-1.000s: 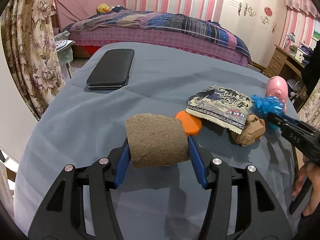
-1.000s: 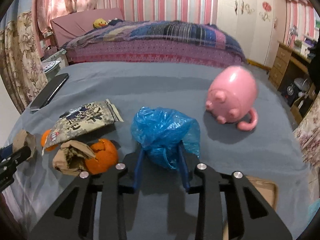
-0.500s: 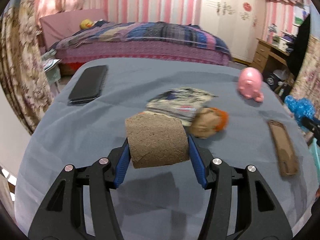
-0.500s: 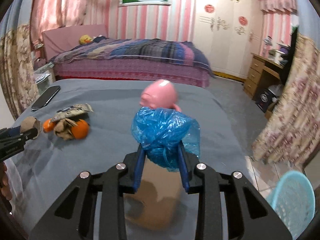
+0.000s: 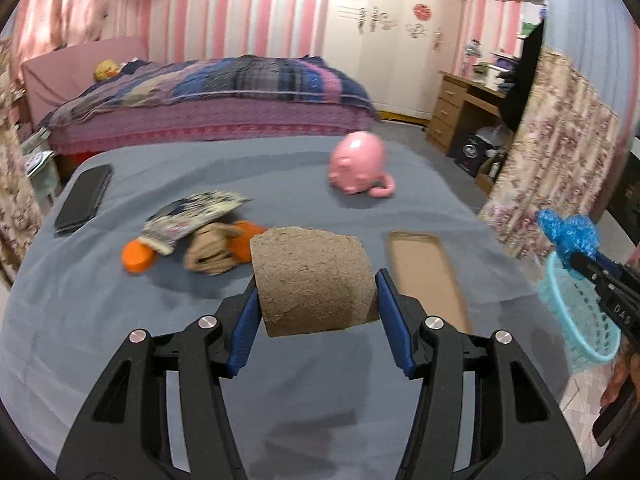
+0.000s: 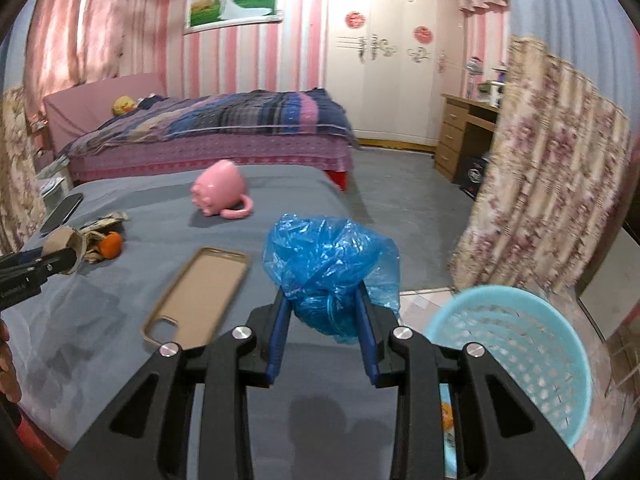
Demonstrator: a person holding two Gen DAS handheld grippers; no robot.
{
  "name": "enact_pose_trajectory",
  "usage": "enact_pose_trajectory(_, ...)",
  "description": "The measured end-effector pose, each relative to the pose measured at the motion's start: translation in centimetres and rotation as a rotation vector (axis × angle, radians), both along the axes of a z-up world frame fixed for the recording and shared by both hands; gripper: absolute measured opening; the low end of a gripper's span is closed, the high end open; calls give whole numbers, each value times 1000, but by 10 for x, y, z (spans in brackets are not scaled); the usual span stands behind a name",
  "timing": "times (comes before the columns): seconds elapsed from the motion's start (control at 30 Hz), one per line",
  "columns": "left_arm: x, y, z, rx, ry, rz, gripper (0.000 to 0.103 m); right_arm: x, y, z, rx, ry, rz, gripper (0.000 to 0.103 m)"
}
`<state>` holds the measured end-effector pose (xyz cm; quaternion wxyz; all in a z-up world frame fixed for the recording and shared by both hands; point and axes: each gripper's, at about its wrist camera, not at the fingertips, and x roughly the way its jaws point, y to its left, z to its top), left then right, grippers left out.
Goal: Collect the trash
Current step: 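Carry the cardboard roll and blue bag over the blue basket and open both tools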
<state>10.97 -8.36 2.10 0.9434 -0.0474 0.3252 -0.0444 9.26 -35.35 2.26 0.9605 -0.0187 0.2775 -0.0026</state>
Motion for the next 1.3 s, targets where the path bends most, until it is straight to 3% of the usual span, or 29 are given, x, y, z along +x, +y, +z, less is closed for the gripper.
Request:
enact_pose_trajectory(0.6, -8, -145, 6, 25, -7, -246, 54, -49, -123, -19, 46, -4, -213, 32)
enact_pose_trajectory(1.3, 8, -296, -18, 57, -12, -571, 54, -88, -207, -30, 76, -26, -426, 32)
